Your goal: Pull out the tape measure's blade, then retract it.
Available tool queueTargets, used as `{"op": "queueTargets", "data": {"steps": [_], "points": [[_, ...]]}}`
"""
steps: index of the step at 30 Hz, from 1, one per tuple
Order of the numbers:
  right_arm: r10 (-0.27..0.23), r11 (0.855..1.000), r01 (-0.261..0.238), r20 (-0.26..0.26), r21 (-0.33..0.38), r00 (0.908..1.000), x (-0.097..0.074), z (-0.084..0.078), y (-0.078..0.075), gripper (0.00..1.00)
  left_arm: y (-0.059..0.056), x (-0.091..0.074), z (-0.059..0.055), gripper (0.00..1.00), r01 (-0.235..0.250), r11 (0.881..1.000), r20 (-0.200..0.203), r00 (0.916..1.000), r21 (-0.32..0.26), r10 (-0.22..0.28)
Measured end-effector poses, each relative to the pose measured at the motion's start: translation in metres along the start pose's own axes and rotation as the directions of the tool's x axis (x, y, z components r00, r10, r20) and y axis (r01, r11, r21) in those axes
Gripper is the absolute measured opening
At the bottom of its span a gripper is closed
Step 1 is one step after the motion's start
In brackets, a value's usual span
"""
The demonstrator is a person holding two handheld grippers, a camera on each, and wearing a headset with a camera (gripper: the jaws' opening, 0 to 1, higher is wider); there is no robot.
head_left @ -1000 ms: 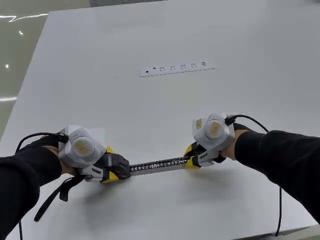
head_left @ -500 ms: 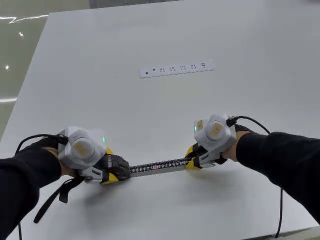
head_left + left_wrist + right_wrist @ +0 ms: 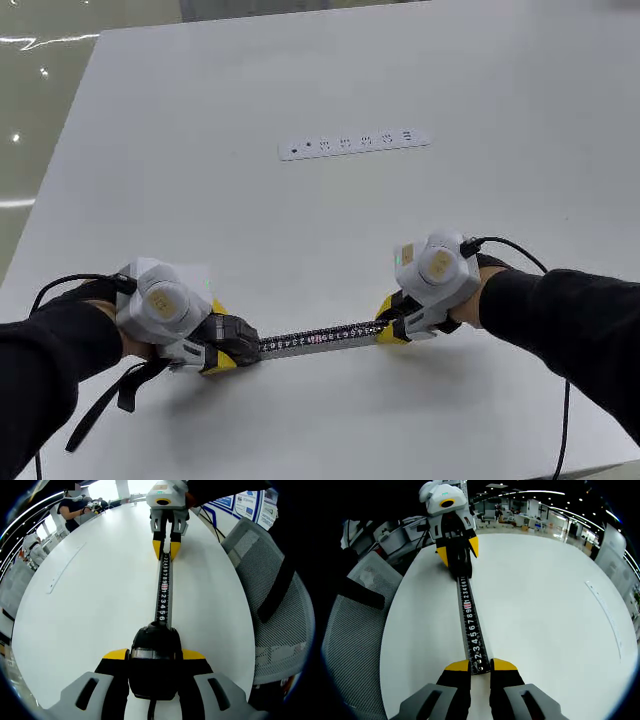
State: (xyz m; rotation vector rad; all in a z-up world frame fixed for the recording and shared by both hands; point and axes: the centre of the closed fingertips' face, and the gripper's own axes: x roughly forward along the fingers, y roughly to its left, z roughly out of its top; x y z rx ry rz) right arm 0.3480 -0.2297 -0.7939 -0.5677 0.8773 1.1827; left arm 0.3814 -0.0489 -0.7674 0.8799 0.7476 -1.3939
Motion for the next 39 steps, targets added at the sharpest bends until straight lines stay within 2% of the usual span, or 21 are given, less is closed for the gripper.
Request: {"op": "queueTargets", "data": {"steps": [39], "points": [[-0.004,1.0,0.004,-0.014,0.004,0.9999,-0.008,-0.011,-0.002,0.09,0.0,0.0,0.0,0.32,-0.004,1.0,-0.001,1.0,-0.002,0.004]]}}
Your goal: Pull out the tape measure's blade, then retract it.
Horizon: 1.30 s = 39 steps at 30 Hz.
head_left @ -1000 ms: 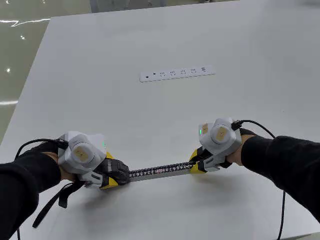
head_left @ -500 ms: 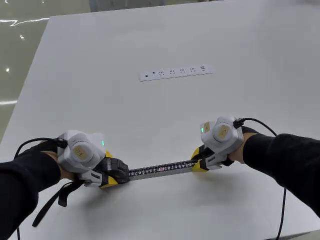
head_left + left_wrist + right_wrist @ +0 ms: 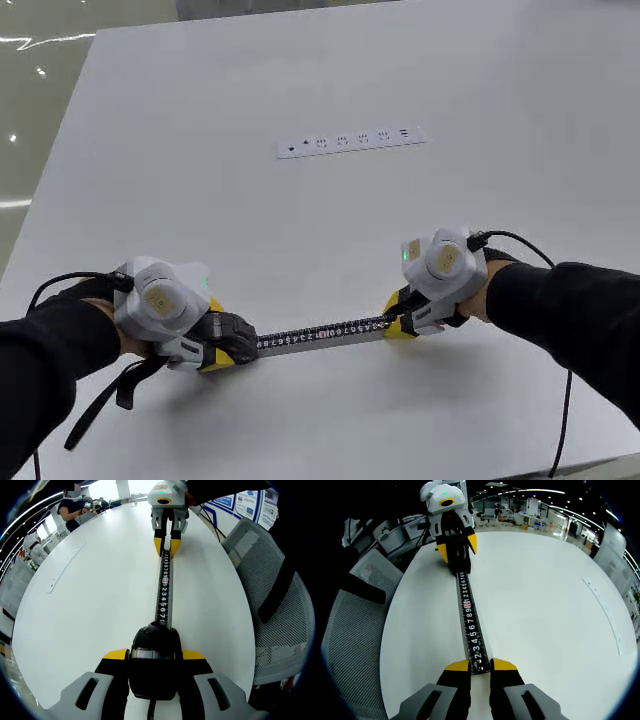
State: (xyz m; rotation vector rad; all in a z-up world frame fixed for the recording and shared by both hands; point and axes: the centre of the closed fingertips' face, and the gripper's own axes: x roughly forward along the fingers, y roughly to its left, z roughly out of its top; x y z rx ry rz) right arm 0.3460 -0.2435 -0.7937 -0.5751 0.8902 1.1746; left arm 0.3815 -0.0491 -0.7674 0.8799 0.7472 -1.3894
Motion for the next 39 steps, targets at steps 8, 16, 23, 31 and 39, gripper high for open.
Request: {"op": "queueTargets", "data": {"steps": [8,16,23,31,39], "points": [[-0.003,1.0,0.003,-0.004,0.005,1.0,-0.0016,-0.0028,-0.0002,0.09,0.0,-0.0001,0.0002,0.32,0.0,1.0,0.001,1.0,0.0,0.0],[-0.005,1.0,0.005,-0.008,0.004,1.0,-0.0033,-0.005,-0.0011,0.09,-0.0001,0.0,0.0003,0.32,-0.001,1.0,0.002,1.0,-0.001,0.001],[-0.007,1.0,0.007,-0.013,0.005,0.9999,-0.0046,-0.0069,-0.0017,0.09,0.0,-0.0001,0.0003,0.32,-0.002,1.0,0.003,1.0,-0.001,0.002],[-0.007,1.0,0.007,-0.013,0.014,0.9999,-0.0064,-0.0091,-0.0022,0.09,-0.0002,0.0001,0.0006,0.32,-0.002,1.0,0.003,1.0,0.0,0.002],[-0.007,1.0,0.007,-0.017,0.014,0.9998,-0.0077,-0.0105,-0.0017,0.09,-0.0001,0.0001,0.0003,0.32,-0.002,1.0,0.003,1.0,0.0,0.002]]}}
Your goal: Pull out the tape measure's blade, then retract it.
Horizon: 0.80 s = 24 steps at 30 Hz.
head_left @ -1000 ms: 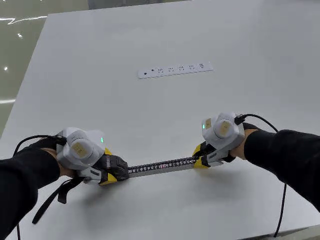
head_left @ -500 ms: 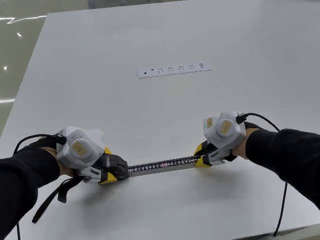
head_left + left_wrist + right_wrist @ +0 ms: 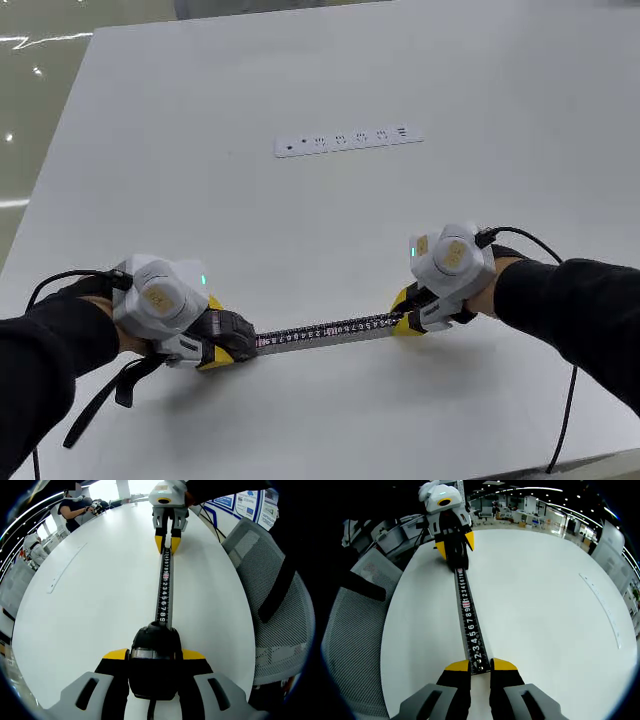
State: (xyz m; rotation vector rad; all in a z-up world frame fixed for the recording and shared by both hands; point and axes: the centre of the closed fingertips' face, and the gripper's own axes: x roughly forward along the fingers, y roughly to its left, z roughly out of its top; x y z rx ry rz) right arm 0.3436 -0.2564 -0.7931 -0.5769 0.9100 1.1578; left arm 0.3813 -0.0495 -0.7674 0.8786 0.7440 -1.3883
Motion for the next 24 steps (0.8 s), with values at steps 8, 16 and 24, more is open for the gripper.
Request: {"op": "queueTargets", "data": {"steps": [8,16,24], "points": [[-0.003,1.0,0.003,-0.001,-0.009,1.0,-0.0005,-0.0019,-0.0011,0.09,0.0,-0.0001,-0.0002,0.32,-0.001,1.0,0.0,1.0,-0.001,0.001],[-0.003,1.0,0.003,0.002,-0.006,1.0,-0.0005,-0.0035,-0.0011,0.09,-0.0004,-0.0002,-0.0004,0.32,0.001,1.0,-0.002,1.0,-0.001,-0.001],[0.002,1.0,-0.002,0.0,-0.004,1.0,-0.0028,-0.0066,-0.0013,0.09,-0.0002,-0.0003,-0.0005,0.32,0.0,1.0,0.0,1.0,-0.003,0.0]]}}
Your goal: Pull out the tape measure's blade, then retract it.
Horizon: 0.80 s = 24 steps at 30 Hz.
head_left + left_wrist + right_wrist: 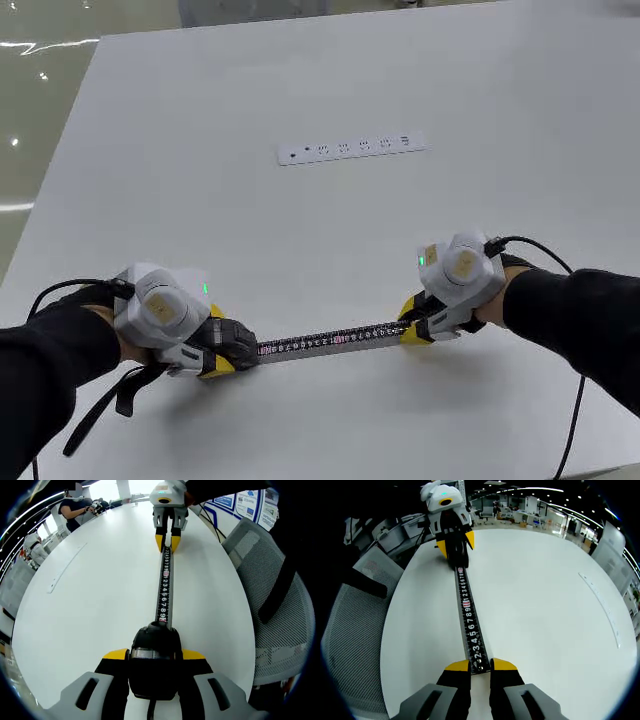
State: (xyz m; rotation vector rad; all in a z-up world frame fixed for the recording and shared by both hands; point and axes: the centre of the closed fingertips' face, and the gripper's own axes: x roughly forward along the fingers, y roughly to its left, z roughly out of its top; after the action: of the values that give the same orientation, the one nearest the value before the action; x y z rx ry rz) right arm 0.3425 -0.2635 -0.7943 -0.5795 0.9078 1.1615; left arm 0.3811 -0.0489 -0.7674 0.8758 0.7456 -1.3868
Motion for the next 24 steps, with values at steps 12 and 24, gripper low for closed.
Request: {"op": "queueTargets", "data": {"steps": [12,24], "points": [[0.0,1.0,0.0,0.004,0.012,1.0,-0.0039,-0.0046,-0.0021,0.09,0.0008,0.0004,0.0,0.32,0.0,1.0,-0.002,1.0,-0.001,0.0],[-0.002,1.0,0.002,0.003,0.014,1.0,-0.0059,-0.0081,-0.0032,0.09,0.0003,0.0001,0.0003,0.32,-0.002,1.0,-0.003,1.0,-0.003,0.002]]}}
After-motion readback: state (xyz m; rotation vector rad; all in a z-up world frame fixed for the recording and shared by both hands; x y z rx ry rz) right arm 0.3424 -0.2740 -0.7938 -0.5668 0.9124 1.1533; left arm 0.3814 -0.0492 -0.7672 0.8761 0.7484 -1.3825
